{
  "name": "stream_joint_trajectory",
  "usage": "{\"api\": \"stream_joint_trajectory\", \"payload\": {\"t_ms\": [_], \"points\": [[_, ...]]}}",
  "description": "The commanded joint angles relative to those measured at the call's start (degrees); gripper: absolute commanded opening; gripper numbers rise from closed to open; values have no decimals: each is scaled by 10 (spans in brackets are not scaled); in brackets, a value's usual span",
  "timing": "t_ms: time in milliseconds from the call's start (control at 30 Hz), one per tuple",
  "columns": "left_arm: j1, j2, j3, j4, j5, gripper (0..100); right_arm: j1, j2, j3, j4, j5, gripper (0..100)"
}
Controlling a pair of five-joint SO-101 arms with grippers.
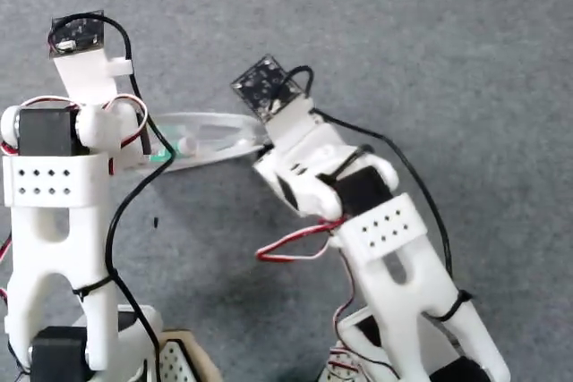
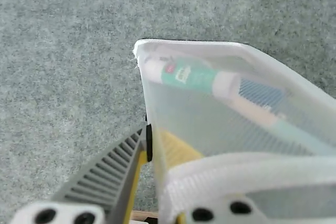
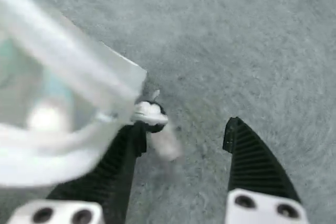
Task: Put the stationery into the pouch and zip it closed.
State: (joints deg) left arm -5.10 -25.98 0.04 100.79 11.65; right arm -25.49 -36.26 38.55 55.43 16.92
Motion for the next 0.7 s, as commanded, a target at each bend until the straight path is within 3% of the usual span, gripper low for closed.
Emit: {"api": "stream_joint_trajectory", "payload": {"t_ms": [0,267,433,667], "points": [[7,0,-14,-9,-7,27,21,-1,34,-58,0,253],[7,0,-14,-9,-7,27,21,-1,52,-92,0,57],[7,0,-14,-10,-7,27,21,0,54,-115,5,34],[7,0,-14,-10,-7,27,22,-1,51,-113,85,12]]}}
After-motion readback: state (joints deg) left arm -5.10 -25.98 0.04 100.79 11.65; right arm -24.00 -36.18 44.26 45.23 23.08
